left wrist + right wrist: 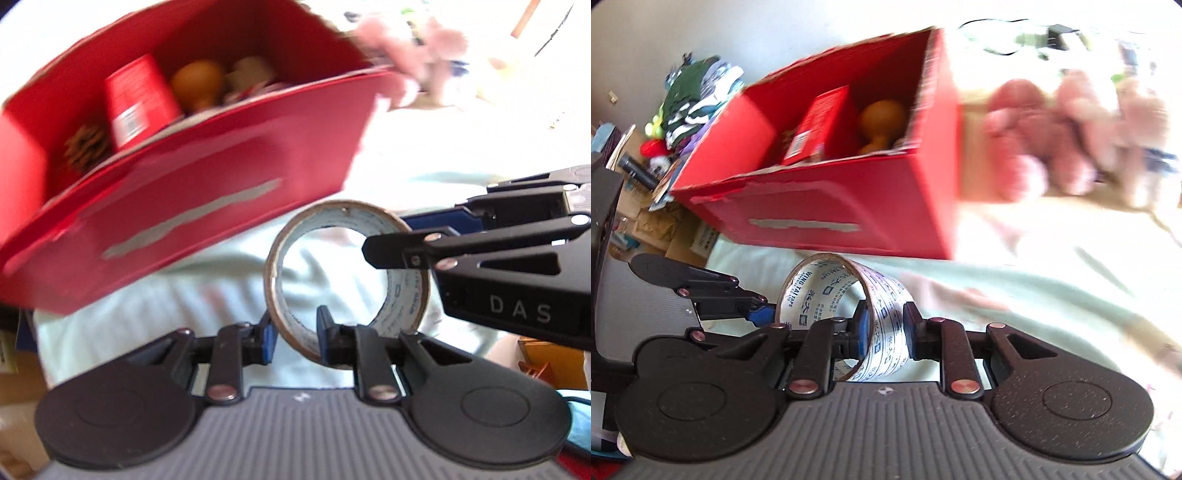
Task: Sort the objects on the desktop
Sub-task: 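Lift the tape roll with both grippers and carry it over the box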
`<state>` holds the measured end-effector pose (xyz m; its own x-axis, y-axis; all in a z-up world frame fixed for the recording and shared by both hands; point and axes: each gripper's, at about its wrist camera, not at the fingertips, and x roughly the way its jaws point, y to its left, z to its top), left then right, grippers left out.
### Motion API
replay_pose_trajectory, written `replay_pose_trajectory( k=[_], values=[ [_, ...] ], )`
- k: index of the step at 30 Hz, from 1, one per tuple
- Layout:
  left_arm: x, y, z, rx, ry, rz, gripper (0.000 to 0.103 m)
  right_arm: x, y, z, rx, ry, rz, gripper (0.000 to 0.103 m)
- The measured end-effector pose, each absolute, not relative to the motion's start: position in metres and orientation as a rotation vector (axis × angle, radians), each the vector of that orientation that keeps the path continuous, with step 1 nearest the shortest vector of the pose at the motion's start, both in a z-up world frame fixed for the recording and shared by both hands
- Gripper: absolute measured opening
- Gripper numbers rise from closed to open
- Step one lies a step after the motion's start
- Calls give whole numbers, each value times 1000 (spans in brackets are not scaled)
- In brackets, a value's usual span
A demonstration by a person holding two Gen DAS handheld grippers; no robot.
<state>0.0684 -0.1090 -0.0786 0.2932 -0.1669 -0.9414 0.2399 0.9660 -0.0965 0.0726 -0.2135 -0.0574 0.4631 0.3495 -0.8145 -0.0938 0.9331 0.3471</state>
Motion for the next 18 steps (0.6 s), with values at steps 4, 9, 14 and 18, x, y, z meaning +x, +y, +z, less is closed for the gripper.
replay_pose_trajectory(
  k=[4, 9, 14, 18],
  values=[
    [71, -146, -62, 101, 1193, -316, 18, 56, -249, -44, 279, 1010, 227, 21],
    [77, -178, -35, 135, 1114, -352, 18, 50, -276, -19, 282, 916, 180, 22],
    [92, -188, -5, 136, 1046, -352, 18, 50, -292, 4, 274, 817, 148, 22],
    [103, -177, 19, 134, 981, -331, 18, 58, -295, 23, 263, 741, 144, 22]
  ],
)
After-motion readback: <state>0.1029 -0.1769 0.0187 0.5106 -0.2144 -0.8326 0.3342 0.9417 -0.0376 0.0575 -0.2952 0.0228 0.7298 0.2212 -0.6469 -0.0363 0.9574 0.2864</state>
